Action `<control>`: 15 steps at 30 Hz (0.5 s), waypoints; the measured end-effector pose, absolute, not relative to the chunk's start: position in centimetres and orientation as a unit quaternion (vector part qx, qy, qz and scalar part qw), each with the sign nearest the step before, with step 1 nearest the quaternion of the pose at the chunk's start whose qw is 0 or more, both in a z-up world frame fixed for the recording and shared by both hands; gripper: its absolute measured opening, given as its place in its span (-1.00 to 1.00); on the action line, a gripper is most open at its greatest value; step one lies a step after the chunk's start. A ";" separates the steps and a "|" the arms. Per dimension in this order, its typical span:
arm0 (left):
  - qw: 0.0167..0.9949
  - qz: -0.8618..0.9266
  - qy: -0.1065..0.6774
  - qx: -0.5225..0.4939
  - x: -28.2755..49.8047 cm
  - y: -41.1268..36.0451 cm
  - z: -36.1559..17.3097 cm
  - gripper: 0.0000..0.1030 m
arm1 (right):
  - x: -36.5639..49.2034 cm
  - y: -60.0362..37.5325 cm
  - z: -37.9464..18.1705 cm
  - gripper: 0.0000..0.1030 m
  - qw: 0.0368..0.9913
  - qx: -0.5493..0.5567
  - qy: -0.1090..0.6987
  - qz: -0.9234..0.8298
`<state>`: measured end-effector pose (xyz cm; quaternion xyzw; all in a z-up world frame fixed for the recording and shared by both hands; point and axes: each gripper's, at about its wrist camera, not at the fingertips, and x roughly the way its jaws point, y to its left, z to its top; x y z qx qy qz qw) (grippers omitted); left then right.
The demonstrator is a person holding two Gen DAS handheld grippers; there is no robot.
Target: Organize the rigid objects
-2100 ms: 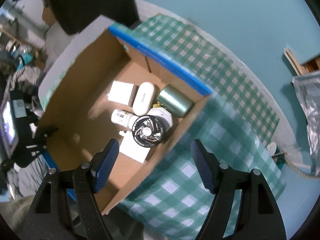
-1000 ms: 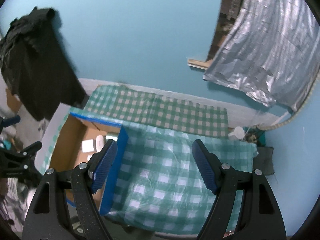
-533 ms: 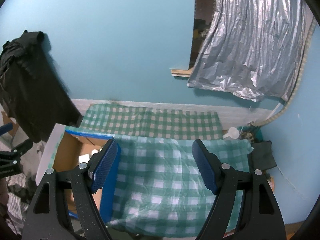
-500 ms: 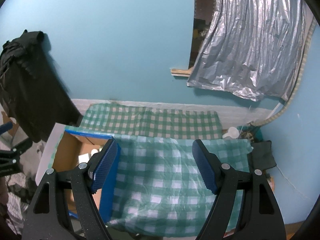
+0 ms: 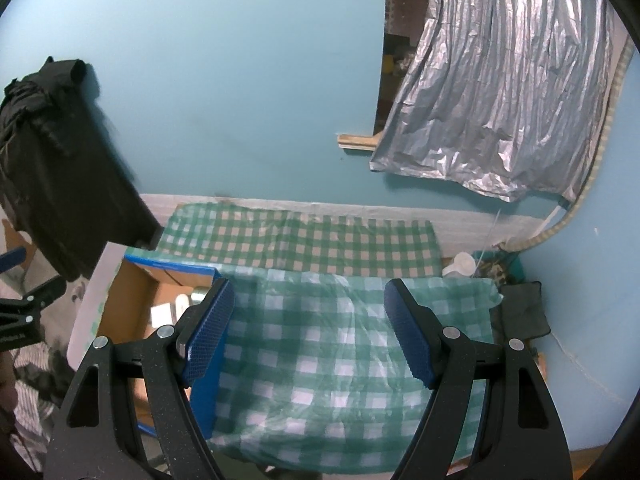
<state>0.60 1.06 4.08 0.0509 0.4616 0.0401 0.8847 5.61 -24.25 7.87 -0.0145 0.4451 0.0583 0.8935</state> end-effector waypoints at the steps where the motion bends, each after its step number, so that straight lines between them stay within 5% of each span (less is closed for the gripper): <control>1: 0.885 0.041 0.461 0.054 0.5 0.9 4.1 0.98 | 5.6 -24.3 7.8 0.49 0.894 -0.015 0.445 0.059; 15: 0.880 0.039 0.466 0.078 0.2 -0.1 4.4 0.98 | 6.1 -24.2 7.5 0.49 0.889 -0.021 0.451 0.075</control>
